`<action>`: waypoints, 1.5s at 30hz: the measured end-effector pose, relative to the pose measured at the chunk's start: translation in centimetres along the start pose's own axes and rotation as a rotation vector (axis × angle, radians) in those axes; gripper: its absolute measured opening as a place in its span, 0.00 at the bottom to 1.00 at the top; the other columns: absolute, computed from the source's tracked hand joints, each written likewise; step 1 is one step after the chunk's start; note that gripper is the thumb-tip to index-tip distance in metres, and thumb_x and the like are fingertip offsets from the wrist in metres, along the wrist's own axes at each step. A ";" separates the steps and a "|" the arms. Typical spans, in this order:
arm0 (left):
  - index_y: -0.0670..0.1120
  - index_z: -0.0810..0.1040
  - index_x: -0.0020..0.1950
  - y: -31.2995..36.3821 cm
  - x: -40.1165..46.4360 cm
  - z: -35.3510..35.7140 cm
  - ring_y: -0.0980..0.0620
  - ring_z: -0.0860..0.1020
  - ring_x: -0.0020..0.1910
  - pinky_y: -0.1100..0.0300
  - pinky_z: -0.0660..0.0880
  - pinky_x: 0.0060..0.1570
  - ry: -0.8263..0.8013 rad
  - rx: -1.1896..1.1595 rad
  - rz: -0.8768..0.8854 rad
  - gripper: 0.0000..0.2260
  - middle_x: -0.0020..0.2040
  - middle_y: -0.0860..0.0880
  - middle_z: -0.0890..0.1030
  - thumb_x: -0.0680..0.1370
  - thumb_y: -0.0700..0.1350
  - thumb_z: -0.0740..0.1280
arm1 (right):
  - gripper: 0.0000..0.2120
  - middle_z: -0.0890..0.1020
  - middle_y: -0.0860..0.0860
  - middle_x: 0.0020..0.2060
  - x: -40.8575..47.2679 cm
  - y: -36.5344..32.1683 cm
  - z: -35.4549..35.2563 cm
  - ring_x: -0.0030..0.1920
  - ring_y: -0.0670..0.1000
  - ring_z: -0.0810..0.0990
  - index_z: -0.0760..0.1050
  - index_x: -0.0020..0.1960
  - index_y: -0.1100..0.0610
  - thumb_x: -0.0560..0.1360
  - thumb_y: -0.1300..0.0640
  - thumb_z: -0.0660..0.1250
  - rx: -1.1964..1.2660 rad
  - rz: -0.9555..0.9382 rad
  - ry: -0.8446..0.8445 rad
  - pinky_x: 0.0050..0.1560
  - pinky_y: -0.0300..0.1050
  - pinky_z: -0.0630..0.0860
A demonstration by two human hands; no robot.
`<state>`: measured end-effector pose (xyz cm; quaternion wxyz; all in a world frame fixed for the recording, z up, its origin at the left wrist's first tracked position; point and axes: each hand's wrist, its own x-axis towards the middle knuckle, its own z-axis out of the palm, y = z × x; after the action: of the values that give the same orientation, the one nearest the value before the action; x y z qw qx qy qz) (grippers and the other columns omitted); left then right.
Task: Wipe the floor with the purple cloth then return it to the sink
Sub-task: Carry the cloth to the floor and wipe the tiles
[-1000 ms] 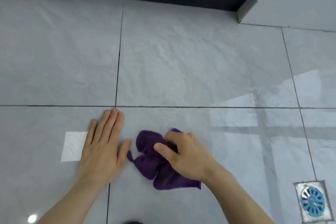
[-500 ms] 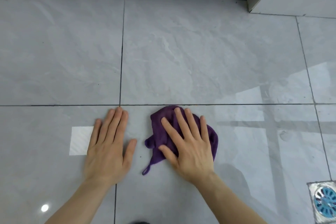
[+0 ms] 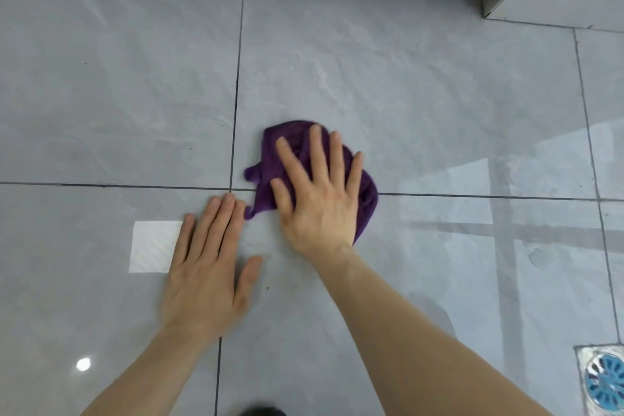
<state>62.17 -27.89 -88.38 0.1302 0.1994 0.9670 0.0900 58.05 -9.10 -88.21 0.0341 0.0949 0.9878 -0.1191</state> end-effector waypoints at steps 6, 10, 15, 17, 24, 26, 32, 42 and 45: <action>0.43 0.54 0.82 -0.3 0.0 -0.1 0.51 0.51 0.83 0.44 0.50 0.81 0.022 -0.083 -0.002 0.36 0.83 0.48 0.55 0.80 0.63 0.48 | 0.25 0.53 0.52 0.83 -7.9 -0.6 0.2 0.83 0.58 0.44 0.55 0.80 0.39 0.84 0.39 0.53 0.043 -0.116 -0.100 0.78 0.69 0.48; 0.44 0.53 0.83 -0.3 -0.1 -0.3 0.51 0.49 0.83 0.44 0.49 0.81 0.001 -0.090 0.012 0.37 0.84 0.48 0.53 0.80 0.65 0.47 | 0.24 0.53 0.50 0.83 -14.0 -1.5 1.0 0.83 0.57 0.45 0.57 0.79 0.38 0.84 0.39 0.53 0.018 -0.247 -0.191 0.78 0.69 0.50; 0.44 0.52 0.83 -0.3 -0.3 -0.4 0.51 0.49 0.83 0.43 0.49 0.81 -0.005 -0.075 0.016 0.39 0.84 0.48 0.53 0.77 0.64 0.53 | 0.23 0.56 0.49 0.82 -14.7 -0.6 1.2 0.83 0.57 0.48 0.60 0.78 0.38 0.83 0.38 0.55 -0.004 -0.302 -0.193 0.78 0.68 0.53; 0.44 0.52 0.83 -0.3 -0.2 -0.4 0.51 0.49 0.83 0.43 0.50 0.81 -0.003 -0.067 0.014 0.39 0.84 0.49 0.53 0.78 0.65 0.53 | 0.24 0.57 0.49 0.82 -15.2 0.8 1.0 0.83 0.57 0.50 0.58 0.78 0.37 0.83 0.38 0.55 -0.012 -0.299 -0.186 0.78 0.69 0.54; 0.44 0.53 0.83 -0.2 -0.2 0.1 0.50 0.51 0.83 0.44 0.50 0.81 0.029 -0.024 -0.003 0.38 0.84 0.48 0.54 0.78 0.64 0.53 | 0.26 0.59 0.53 0.81 -12.7 8.3 -1.1 0.82 0.60 0.53 0.60 0.78 0.38 0.81 0.40 0.58 -0.062 0.048 -0.043 0.77 0.70 0.52; 0.44 0.54 0.82 -0.2 -0.1 0.2 0.49 0.51 0.83 0.43 0.51 0.81 0.035 -0.027 -0.005 0.38 0.84 0.48 0.55 0.78 0.64 0.53 | 0.26 0.58 0.53 0.82 -10.6 9.5 -1.4 0.82 0.59 0.52 0.60 0.78 0.38 0.82 0.41 0.57 -0.063 0.195 0.003 0.78 0.69 0.51; 0.44 0.55 0.82 -0.1 -0.2 0.3 0.49 0.52 0.83 0.43 0.51 0.81 0.049 -0.037 -0.006 0.37 0.83 0.48 0.56 0.78 0.64 0.53 | 0.25 0.54 0.53 0.83 -8.4 9.4 -1.2 0.82 0.59 0.49 0.57 0.79 0.39 0.83 0.42 0.56 -0.011 0.356 0.073 0.79 0.68 0.47; 0.45 0.55 0.82 -0.4 -0.3 0.2 0.52 0.50 0.83 0.46 0.47 0.82 0.092 -0.122 0.017 0.31 0.84 0.49 0.55 0.81 0.57 0.52 | 0.15 0.69 0.50 0.77 -13.5 3.3 -0.2 0.82 0.54 0.56 0.77 0.66 0.50 0.85 0.52 0.56 0.394 -0.011 0.060 0.79 0.68 0.50; 0.45 0.56 0.82 -0.6 -0.2 0.1 0.52 0.51 0.83 0.47 0.48 0.81 0.112 -0.149 0.023 0.31 0.83 0.50 0.56 0.81 0.56 0.53 | 0.16 0.65 0.50 0.79 -16.9 1.7 -0.4 0.82 0.54 0.55 0.76 0.69 0.48 0.84 0.51 0.57 0.404 -0.240 -0.078 0.78 0.69 0.52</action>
<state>62.22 -28.47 -88.59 0.0894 0.1952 0.9610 0.1740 74.88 -10.41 -86.70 0.0380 -0.0231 0.9460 -0.3212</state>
